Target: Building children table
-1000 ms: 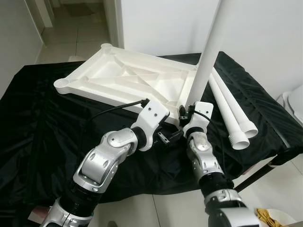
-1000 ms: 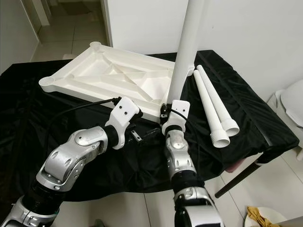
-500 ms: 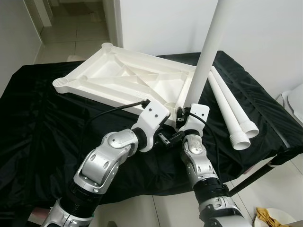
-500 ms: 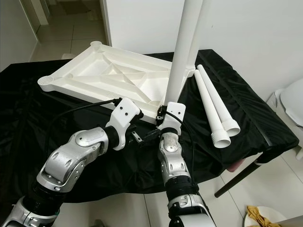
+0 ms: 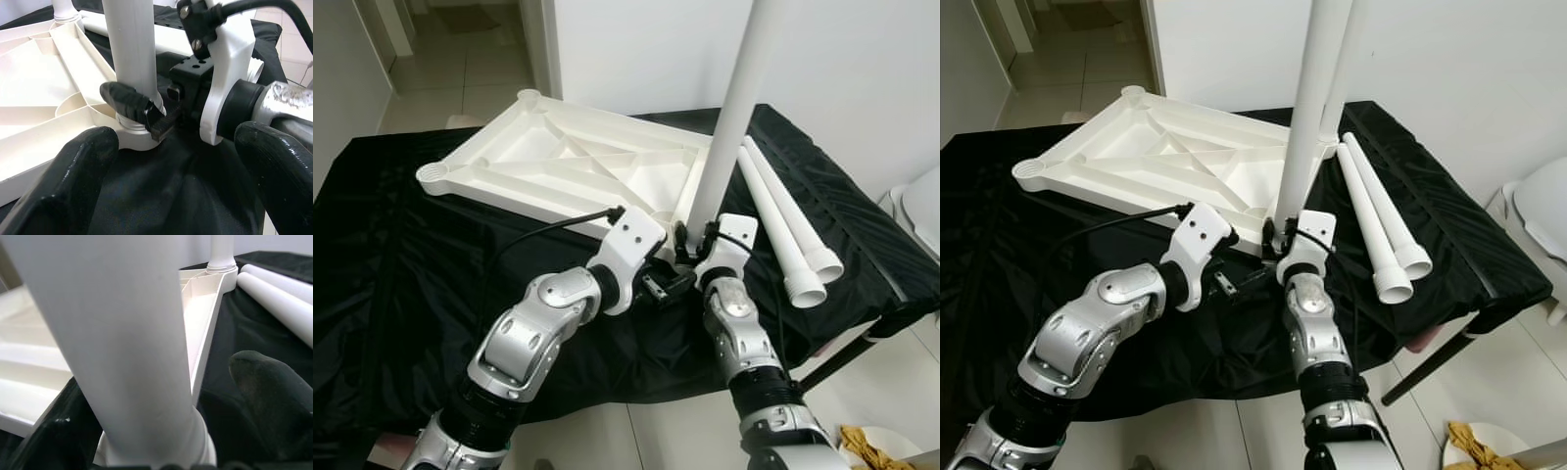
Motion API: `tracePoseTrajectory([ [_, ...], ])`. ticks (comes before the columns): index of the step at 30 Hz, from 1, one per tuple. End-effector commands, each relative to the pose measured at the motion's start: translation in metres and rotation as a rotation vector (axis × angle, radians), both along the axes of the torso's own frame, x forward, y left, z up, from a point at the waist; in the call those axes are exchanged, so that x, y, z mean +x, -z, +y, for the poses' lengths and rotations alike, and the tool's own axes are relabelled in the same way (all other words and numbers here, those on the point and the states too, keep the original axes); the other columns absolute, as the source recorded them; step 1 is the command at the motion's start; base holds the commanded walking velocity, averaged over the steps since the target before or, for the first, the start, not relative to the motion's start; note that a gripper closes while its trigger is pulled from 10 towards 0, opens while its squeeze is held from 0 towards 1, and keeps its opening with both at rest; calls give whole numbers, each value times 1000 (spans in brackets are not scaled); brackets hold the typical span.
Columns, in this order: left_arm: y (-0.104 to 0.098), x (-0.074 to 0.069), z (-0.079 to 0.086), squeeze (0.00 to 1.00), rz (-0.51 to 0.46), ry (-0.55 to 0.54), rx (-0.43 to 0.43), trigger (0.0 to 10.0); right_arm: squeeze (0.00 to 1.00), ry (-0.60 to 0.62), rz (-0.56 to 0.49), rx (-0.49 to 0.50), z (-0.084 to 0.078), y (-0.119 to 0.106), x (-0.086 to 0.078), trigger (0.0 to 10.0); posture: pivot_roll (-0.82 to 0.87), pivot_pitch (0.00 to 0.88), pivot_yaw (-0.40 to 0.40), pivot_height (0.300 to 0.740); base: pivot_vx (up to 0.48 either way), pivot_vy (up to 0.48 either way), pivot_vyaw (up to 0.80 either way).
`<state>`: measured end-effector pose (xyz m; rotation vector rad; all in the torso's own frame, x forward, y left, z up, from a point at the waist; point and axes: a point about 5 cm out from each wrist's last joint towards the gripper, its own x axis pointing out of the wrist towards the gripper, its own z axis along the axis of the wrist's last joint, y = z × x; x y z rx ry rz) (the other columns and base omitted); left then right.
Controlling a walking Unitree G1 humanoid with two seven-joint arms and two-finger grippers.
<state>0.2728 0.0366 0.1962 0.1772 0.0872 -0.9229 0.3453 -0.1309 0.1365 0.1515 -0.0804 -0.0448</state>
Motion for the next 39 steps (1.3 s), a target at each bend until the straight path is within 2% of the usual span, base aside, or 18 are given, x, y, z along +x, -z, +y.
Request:
tracePoseTrajectory([
  [1, 0, 0, 1, 0, 3, -8, -1, 10000, 0, 59, 21, 131, -13, -4, 5, 10000, -68, 23, 1, 740, 0, 0, 0],
  [3, 0, 0, 1, 0, 3, -9, -2, 10000, 0, 84, 44, 177, -16, -2, 6, 10000, -68, 23, 1, 740, 0, 0, 0],
  [6, 0, 0, 1, 0, 3, -11, -3, 10000, 0, 89, 24, 176, -17, -3, 6, 10000, -68, 22, 0, 740, 0, 0, 0],
  [8, 0, 0, 1, 0, 3, -11, -4, 10000, 0, 56, 10, 116, -13, -4, 5, 10000, -68, 23, 1, 740, 0, 0, 0],
  [10, 0, 0, 1, 0, 3, -11, -4, 10000, 0, 56, 10, 116, -13, -4, 5, 10000, -68, 23, 1, 740, 0, 0, 0],
  [12, -1, 0, 1, 0, 3, -12, -4, 10000, 0, -35, -34, -47, -1, -7, 3, 10000, -68, 24, 2, 740, 0, 0, 0],
  [13, -1, 0, 1, 0, 3, -12, -4, 10000, 0, -35, -34, -47, -1, -7, 3, 10000, -68, 24, 2, 740, 0, 0, 0],
  [17, -1, 0, 2, 0, 2, -13, -2, 10000, 0, -209, -62, -218, 12, -8, 2, 10000, -67, 24, 4, 740, 0, 0, 0],
  [23, -1, 0, 2, 0, 2, -14, -1, 10000, 0, -224, -57, -309, 10, -8, 5, 10000, -66, 25, 4, 740, 0, 0, 0],
  [24, -1, 0, 2, 0, 2, -14, -1, 10000, 0, -239, -86, -433, 9, -11, 5, 10000, -67, 27, 5, 740, 0, 0, 0],
  [25, -1, 0, 2, 0, 2, -14, 0, 10000, 0, -226, -80, -383, 7, -12, 6, 10000, -65, 26, 4, 740, 0, 0, 0],
  [26, -1, 0, 2, 0, 2, -14, 0, 10000, 0, -226, -80, -383, 7, -12, 6, 10000, -65, 26, 4, 740, 0, 0, 0],
  [27, -1, 0, 2, 0, 3, -14, -1, 10000, 0, -201, -82, -311, 2, -15, 8, 10000, -64, 29, 4, 740, 0, 0, 0],
  [28, -1, 0, 2, 0, 3, -14, -1, 10000, 0, -201, -82, -311, 2, -15, 8, 10000, -64, 29, 4, 740, 0, 0, 0],
  [29, -1, 0, 2, 0, 5, -15, -1, 10000, 0, -205, -94, -247, 0, -17, 7, 10000, -64, 29, 4, 740, 0, 0, 0],
  [34, -1, 0, 3, 0, 6, -16, 0, 10000, 0, -256, -114, -223, -2, -18, 6, 10000, -62, 29, 5, 740, 0, 0, 0],
  [36, -1, 0, 3, 0, 5, -15, 0, 10000, 0, -330, -113, -222, -8, -17, 6, 10000, -65, 30, 10, 740, 0, 0, 0],
  [39, -1, 0, 3, 0, 5, -13, 1, 10000, 0, -370, -117, -237, -13, -17, 6, 10000, -66, 29, 12, 740, 0, 0, 0],
])
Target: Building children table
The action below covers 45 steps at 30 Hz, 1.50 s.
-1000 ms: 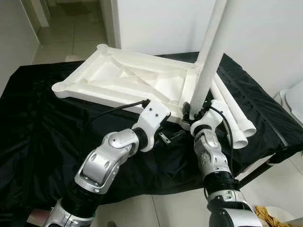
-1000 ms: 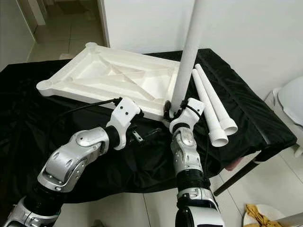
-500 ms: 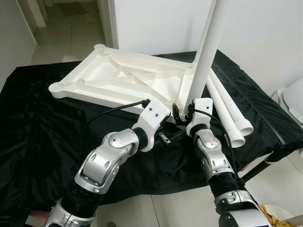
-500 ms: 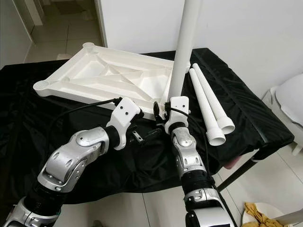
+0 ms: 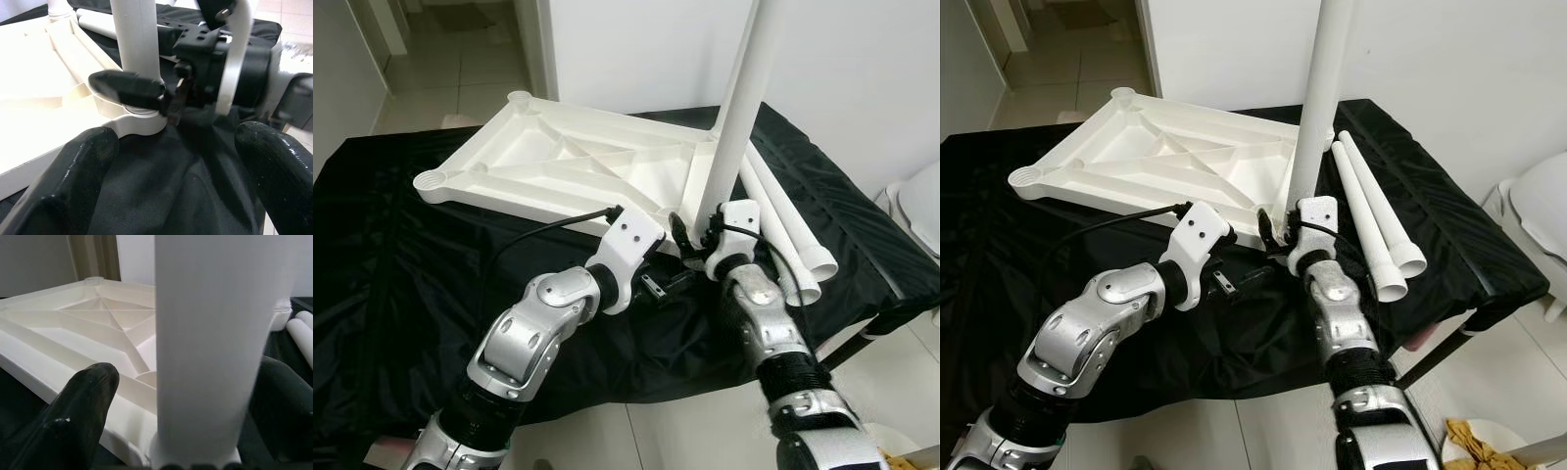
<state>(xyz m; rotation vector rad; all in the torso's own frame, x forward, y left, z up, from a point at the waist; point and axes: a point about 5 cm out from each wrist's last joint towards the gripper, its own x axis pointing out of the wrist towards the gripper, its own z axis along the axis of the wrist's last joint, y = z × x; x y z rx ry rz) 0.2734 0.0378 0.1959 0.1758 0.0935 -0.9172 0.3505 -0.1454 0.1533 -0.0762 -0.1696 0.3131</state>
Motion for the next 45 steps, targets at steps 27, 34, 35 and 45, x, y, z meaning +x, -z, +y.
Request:
tracePoseTrajectory([
  [27, 1, -9, 1, 0, 6, 51, 25, 10000, 0, -292, 133, -210, -27, 1, 25, 10000, -43, 29, 19, 740, 0, 0, 0],
  [34, 1, -11, 3, 0, 6, 44, 28, 10000, 0, -328, 194, -189, -26, 9, 24, 0, -32, 29, 12, 740, 0, 0, 0],
  [35, 1, -11, 3, 0, 6, 44, 28, 10000, 0, -328, 194, -189, -26, 9, 24, 0, -32, 29, 12, 740, 0, 0, 0],
  [45, 2, -13, 3, 0, 10, 44, 31, 10000, 0, -318, 242, -164, -35, 23, 17, 0, -40, 28, 7, 740, 0, 0, 0],
])
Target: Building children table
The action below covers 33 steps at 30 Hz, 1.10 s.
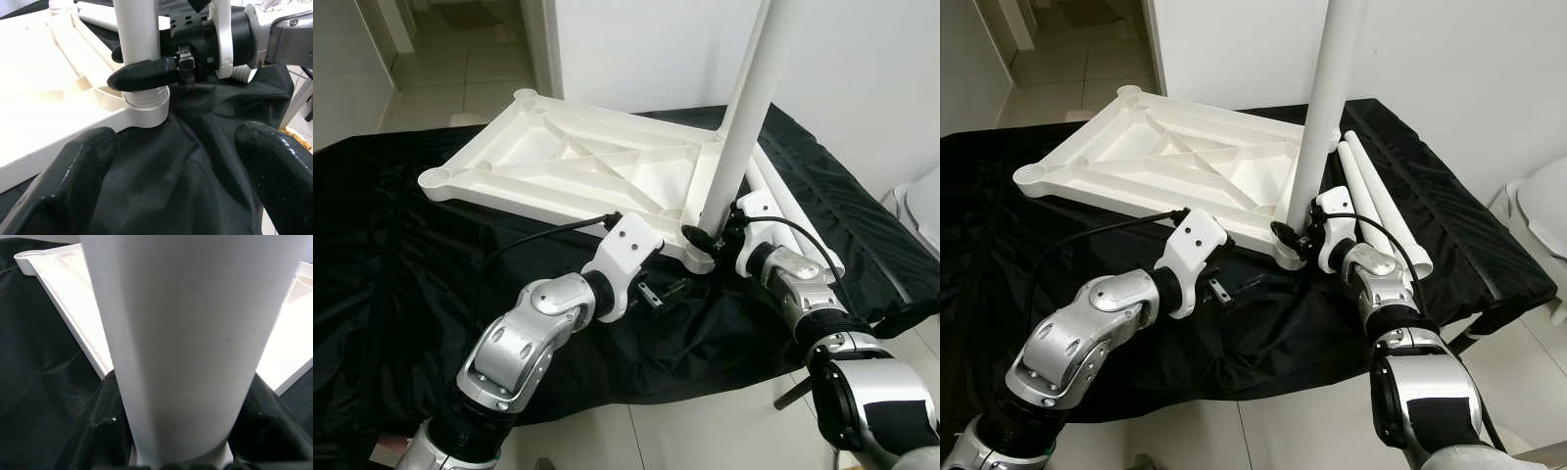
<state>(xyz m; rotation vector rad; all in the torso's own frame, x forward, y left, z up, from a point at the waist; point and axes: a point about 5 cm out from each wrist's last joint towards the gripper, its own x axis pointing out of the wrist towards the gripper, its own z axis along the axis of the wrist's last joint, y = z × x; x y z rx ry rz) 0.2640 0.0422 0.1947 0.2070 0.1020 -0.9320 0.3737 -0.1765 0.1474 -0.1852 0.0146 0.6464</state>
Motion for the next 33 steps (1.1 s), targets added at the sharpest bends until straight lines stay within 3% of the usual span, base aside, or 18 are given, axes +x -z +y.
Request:
tracePoseTrajectory([
  [1, 1, -3, -1, 0, 15, 27, 1, 10000, 0, 3, 71, -12, -4, 17, -6, 0, -40, 28, 7, 740, 0, 0, 0],
  [5, 2, -4, -2, 0, 19, 32, 1, 10000, 0, 127, 69, 34, -10, 19, -5, 0, -45, 26, 5, 740, 0, 0, 0],
  [11, 3, -4, -3, 0, 21, 34, 1, 10000, 0, 200, 75, 78, -9, 22, -4, 0, -51, 23, 4, 740, 0, 0, 0],
  [15, 4, -5, -4, 0, 23, 39, 0, 10000, 0, 345, 82, 180, 4, 23, -1, 0, -54, 19, 0, 740, 0, 0, 0],
  [28, 3, -5, -5, 0, 22, 38, -2, 10000, 0, 603, 44, 266, 37, 26, -6, 0, -53, 20, -7, 740, 0, 0, 0],
  [30, 3, -4, -5, 0, 24, 38, -5, 10000, 0, 716, 34, 277, 46, 27, -10, 0, -56, 26, -5, 740, 0, 0, 0],
  [33, 3, -4, -5, 0, 25, 36, -6, 10000, 0, 792, 31, 292, 52, 26, -12, 0, -55, 28, -5, 740, 0, 0, 0],
])
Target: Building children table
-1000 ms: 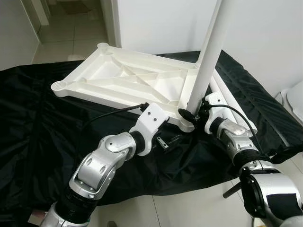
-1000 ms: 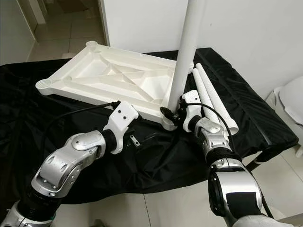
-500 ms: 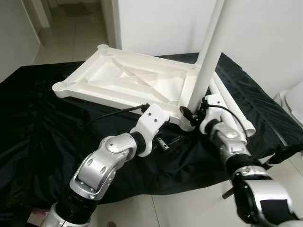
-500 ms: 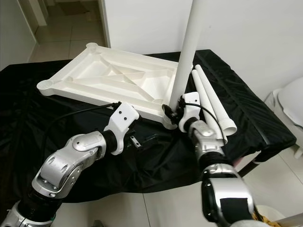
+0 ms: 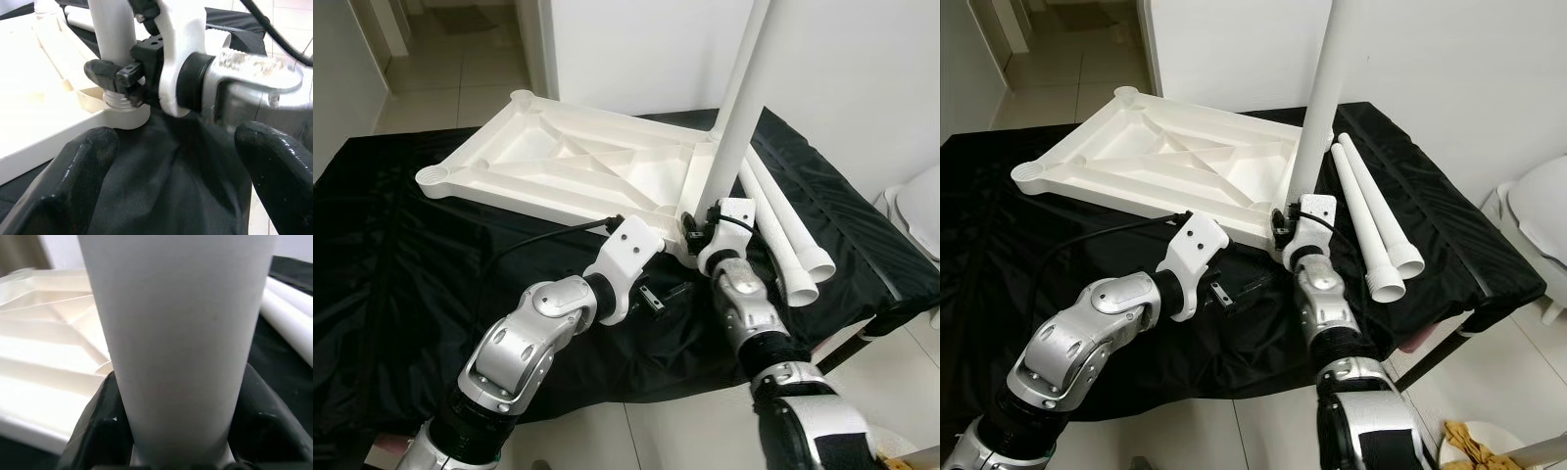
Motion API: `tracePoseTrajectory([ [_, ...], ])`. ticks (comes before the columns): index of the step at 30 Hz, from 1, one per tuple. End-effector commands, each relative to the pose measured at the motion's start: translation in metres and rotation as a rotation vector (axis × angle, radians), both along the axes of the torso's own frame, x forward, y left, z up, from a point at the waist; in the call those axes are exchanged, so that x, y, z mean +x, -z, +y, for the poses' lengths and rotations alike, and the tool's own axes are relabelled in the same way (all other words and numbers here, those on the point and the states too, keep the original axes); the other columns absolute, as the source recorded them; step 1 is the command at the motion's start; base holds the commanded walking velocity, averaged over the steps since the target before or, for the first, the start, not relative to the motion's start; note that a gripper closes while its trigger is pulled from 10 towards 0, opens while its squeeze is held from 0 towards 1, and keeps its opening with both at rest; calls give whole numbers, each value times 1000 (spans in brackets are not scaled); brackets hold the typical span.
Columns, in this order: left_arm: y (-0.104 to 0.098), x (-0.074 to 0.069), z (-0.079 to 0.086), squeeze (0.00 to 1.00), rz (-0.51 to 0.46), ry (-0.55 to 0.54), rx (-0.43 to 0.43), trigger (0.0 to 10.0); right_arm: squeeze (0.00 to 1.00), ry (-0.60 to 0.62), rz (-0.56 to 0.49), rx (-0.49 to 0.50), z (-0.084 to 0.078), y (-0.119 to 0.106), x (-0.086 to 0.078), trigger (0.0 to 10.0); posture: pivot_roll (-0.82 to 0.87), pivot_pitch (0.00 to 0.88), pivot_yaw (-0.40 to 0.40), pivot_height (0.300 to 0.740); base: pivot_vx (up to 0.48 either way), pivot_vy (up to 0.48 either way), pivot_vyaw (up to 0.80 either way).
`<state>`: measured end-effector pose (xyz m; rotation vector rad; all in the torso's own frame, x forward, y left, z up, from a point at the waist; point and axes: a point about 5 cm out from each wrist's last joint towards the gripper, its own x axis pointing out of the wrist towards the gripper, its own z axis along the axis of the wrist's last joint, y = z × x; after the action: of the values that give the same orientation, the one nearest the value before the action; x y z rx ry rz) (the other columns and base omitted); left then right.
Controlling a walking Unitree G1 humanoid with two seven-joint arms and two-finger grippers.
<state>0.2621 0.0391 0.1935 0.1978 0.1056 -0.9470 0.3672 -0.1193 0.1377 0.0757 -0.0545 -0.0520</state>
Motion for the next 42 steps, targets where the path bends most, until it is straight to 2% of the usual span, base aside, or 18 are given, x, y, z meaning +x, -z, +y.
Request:
tracePoseTrajectory([
  [1, 2, -2, -2, 0, 16, 22, 1, 10000, 0, 87, 78, 46, -5, 17, -6, 0, -55, 28, -5, 740, 0, 0, 0],
  [4, 3, -2, -1, 0, 17, 16, 2, 10000, 0, 108, 79, 67, 6, 13, -9, 0, -57, 33, -6, 740, 0, 0, 0],
  [9, 3, -1, 0, 0, 16, 7, 1, 10000, 0, 98, 78, 57, 10, 13, -12, 0, -61, 36, -7, 740, 0, 0, 0],
  [10, 3, -1, 0, 0, 16, 6, 0, 10000, 0, 94, 71, 50, 11, 12, -12, 824, -60, 36, -9, 740, 0, 0, 0],
  [13, 2, 0, 0, 0, 14, 4, -1, 10000, 0, 79, 64, 46, 11, 11, -13, 824, -60, 36, -9, 740, 0, 0, 0],
  [14, 2, 0, 0, 0, 14, 3, -2, 10000, 0, 89, 62, 36, 7, 11, -13, 10000, -62, 37, -7, 740, 0, 0, 0],
  [19, 2, 0, 0, 0, 11, 1, -2, 10000, 0, 127, 50, 23, -7, 10, -13, 10000, -64, 36, -6, 740, 0, 0, 0],
  [20, 2, 1, 0, 0, 11, 2, -3, 10000, 78, 113, 37, 24, -9, 8, -13, 10000, -68, 35, -7, 740, 0, 0, 0],
  [21, 2, 1, 0, 0, 11, 2, -3, 10000, 78, 113, 37, 24, -9, 8, -13, 10000, -68, 35, -7, 740, 0, 0, 0],
  [22, 2, 1, 0, 0, 10, 2, -3, 10000, 1000, 104, 29, 23, -11, 7, -13, 10000, -68, 35, -7, 740, 0, 0, 0],
  [27, 1, 3, 0, 0, 6, 0, -5, 10000, 1000, 79, 15, 14, -16, 5, -13, 10000, -70, 31, -8, 740, 0, 0, 0],
  [30, 0, 4, 0, 0, -1, -3, -5, 10000, 1000, 15, 2, 1, -17, 3, -12, 10000, -69, 28, -7, 740, 0, 0, 0],
  [31, 0, 4, 0, 0, -5, -5, -3, 10000, 757, -14, -9, -5, -20, 1, -11, 10000, -68, 26, -7, 740, 0, 0, 0],
  [32, 0, 5, 0, 0, -8, -6, -3, 10000, 0, -63, -18, -4, -23, -1, -10, 10000, -69, 24, -6, 740, 0, 0, 0],
  [38, 0, 6, 0, 0, -10, -8, 0, 10000, 0, -163, -40, -9, -31, -6, -7, 10000, -67, 21, -6, 740, 0, 0, 0],
  [39, 0, 6, 1, 0, -10, -8, 2, 10000, 0, -216, -43, -25, -34, -7, -6, 10000, -66, 20, -5, 740, 0, 0, 0],
  [41, 0, 6, 1, 0, -10, -8, 2, 10000, 0, -216, -43, -25, -34, -7, -6, 10000, -66, 20, -5, 740, 0, 0, 0],
  [42, 1, 6, 1, 0, -10, -8, 5, 10000, 0, -275, -44, -46, -37, -8, -5, 10000, -64, 19, -4, 740, 0, 0, 0],
])
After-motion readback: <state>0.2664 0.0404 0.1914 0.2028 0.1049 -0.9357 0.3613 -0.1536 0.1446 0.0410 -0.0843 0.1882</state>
